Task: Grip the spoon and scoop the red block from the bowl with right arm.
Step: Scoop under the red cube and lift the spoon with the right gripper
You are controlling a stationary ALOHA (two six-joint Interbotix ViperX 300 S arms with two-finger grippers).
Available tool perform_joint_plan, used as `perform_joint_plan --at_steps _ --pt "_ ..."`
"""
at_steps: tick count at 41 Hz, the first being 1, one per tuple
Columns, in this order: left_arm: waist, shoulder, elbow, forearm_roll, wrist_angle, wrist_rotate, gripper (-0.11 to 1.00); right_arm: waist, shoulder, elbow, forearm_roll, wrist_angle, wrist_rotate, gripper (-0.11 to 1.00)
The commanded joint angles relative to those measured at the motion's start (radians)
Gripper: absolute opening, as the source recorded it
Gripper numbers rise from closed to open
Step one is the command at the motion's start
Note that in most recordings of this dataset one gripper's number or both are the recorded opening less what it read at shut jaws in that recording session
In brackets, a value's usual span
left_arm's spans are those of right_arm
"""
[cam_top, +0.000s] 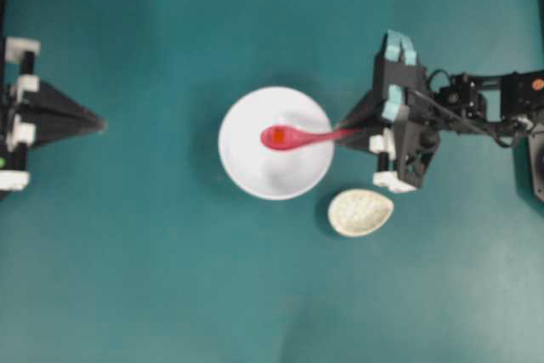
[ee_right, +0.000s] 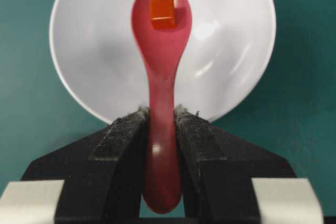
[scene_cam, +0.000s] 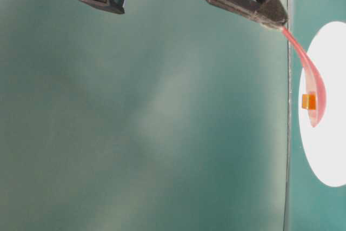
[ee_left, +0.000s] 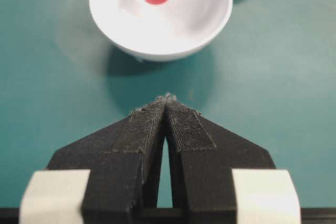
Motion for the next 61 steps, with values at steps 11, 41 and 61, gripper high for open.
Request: perform_joint_plan --at_steps 11,41,61 --pt "0.002 0.003 -0.021 0.002 -0.005 0.002 -0.01 0.002 -0.044 -0.071 0.003 0.014 0.0 0.24" --pt "0.003 0.003 -0.021 0.003 -0.005 0.0 -0.01 0.002 -0.137 -0.143 0.002 0.132 0.0 0.24" --pt "0.003 -0.003 -0.021 0.002 -0.005 0.002 -0.01 -0.002 -0.175 -0.167 -0.002 0.176 -0.002 0.24"
